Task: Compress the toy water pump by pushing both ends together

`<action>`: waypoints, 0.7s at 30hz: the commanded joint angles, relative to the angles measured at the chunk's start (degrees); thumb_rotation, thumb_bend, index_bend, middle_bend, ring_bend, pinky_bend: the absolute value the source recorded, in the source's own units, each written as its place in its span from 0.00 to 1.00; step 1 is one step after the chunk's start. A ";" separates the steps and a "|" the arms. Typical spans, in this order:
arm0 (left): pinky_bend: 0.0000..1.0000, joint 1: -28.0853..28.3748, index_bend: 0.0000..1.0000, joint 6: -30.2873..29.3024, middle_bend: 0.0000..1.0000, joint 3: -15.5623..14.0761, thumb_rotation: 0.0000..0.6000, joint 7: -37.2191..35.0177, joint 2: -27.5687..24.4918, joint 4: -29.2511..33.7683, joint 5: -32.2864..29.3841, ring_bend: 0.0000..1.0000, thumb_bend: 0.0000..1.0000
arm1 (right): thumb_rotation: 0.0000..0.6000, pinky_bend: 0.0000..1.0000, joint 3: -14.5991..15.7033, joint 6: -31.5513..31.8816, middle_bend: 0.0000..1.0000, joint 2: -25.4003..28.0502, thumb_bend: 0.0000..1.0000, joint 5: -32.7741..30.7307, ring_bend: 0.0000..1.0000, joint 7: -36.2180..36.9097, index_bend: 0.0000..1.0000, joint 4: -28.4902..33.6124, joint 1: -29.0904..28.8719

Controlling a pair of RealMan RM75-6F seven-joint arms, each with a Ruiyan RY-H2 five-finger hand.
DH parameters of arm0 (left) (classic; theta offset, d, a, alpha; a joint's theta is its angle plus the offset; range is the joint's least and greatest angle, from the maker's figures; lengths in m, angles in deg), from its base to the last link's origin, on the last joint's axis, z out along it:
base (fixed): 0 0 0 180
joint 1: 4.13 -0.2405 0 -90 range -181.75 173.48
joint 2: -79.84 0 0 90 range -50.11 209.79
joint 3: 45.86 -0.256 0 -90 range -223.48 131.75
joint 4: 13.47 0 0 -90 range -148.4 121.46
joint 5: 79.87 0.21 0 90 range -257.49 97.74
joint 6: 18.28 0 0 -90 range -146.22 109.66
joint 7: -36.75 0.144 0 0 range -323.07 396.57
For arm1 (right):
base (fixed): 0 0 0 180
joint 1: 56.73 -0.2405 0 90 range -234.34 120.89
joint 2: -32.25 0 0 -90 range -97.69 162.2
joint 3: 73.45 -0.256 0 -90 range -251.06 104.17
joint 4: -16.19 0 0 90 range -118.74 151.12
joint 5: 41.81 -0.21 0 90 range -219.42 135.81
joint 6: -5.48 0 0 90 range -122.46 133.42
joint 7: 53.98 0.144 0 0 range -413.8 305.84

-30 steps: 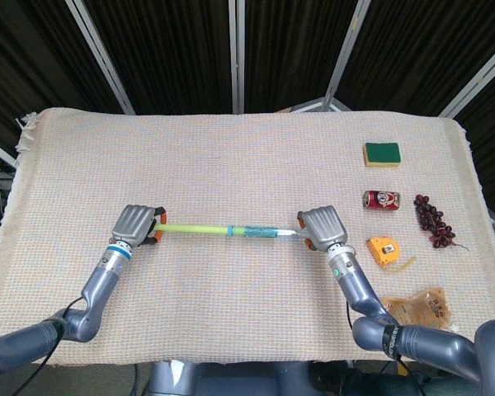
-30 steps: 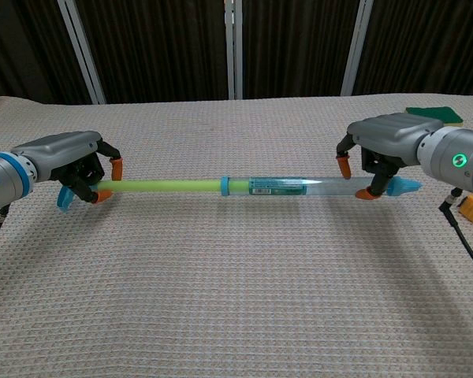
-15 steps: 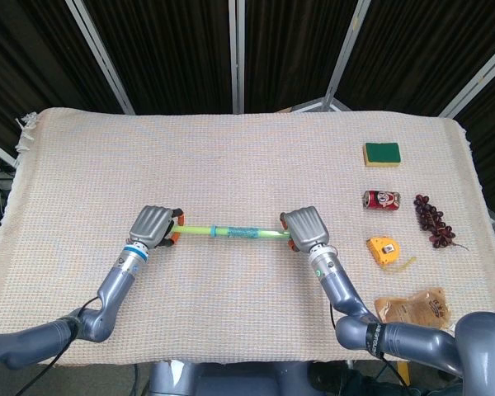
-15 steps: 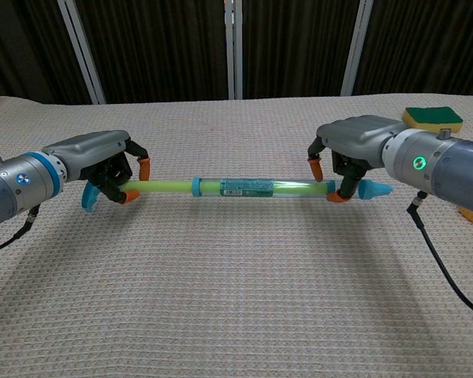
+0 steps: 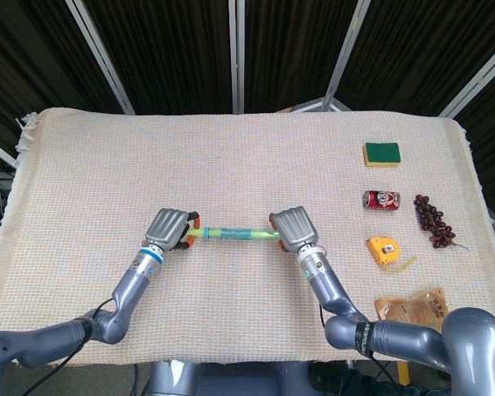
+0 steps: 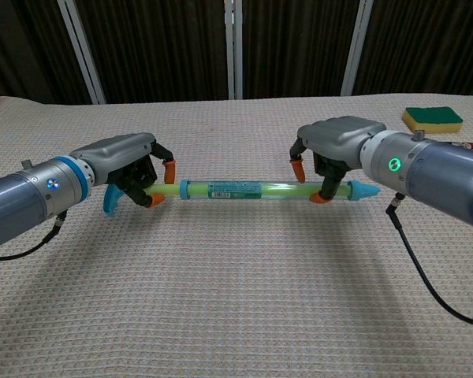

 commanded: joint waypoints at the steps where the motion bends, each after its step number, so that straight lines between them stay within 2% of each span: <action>1: 1.00 0.11 0.75 -0.01 0.81 -0.06 1.00 0.00 0.18 -0.21 -0.10 0.82 0.42 | 1.00 1.00 0.11 0.07 1.00 -0.09 0.37 -0.21 1.00 0.03 0.64 -0.16 -0.08; 2: 1.00 0.16 0.72 -0.01 0.81 -0.12 1.00 0.00 0.27 -0.33 -0.15 0.82 0.41 | 1.00 1.00 0.15 0.10 1.00 -0.09 0.35 -0.25 1.00 0.10 0.61 -0.24 -0.12; 3: 1.00 0.19 0.67 0.01 0.81 -0.13 1.00 -0.06 0.31 -0.38 -0.17 0.82 0.41 | 1.00 1.00 0.18 0.13 1.00 -0.07 0.29 -0.27 1.00 0.17 0.53 -0.27 -0.12; 6: 1.00 0.19 0.30 0.08 0.81 -0.37 1.00 -0.29 0.31 -0.55 -0.05 0.82 0.38 | 1.00 1.00 0.31 0.18 1.00 0.09 0.04 -0.15 1.00 0.76 0.16 -0.23 0.05; 7: 1.00 0.17 0.18 0.14 0.81 -0.44 1.00 -0.34 0.27 -0.57 -0.06 0.82 0.37 | 1.00 1.00 0.35 0.24 1.00 0.16 0.01 -0.11 1.00 0.85 0.07 -0.22 0.11; 8: 1.00 0.09 0.08 0.26 0.81 -0.56 1.00 -0.51 0.09 -0.52 -0.10 0.82 0.36 | 1.00 1.00 0.43 0.74 1.00 0.34 0.00 0.40 1.00 1.15 0.03 -0.16 0.30; 9: 1.00 0.00 0.04 0.19 0.81 -0.61 1.00 -0.61 -0.05 -0.47 -0.10 0.82 0.36 | 1.00 1.00 0.54 1.18 1.00 0.46 0.00 0.77 1.00 1.28 0.00 -0.12 0.48; 11: 1.00 -0.34 0.00 -0.30 0.80 -0.80 1.00 -0.46 -0.50 -0.39 -0.11 0.82 0.36 | 1.00 1.00 0.87 1.76 1.00 1.05 0.00 1.03 1.00 1.55 0.00 0.53 0.99; 18: 1.00 -2.99 0.00 -3.18 0.76 -1.71 1.00 -0.59 -4.64 2.94 0.18 0.80 0.36 | 1.00 1.00 2.44 5.61 0.98 6.04 0.00 3.09 1.00 3.34 0.00 6.16 4.57; 21: 0.96 -5.27 0.00 -6.12 0.67 -2.26 1.00 -1.99 -8.72 6.78 1.83 0.74 0.35 | 1.00 1.00 3.42 8.99 0.93 10.25 0.00 7.04 1.00 6.71 0.00 10.13 7.68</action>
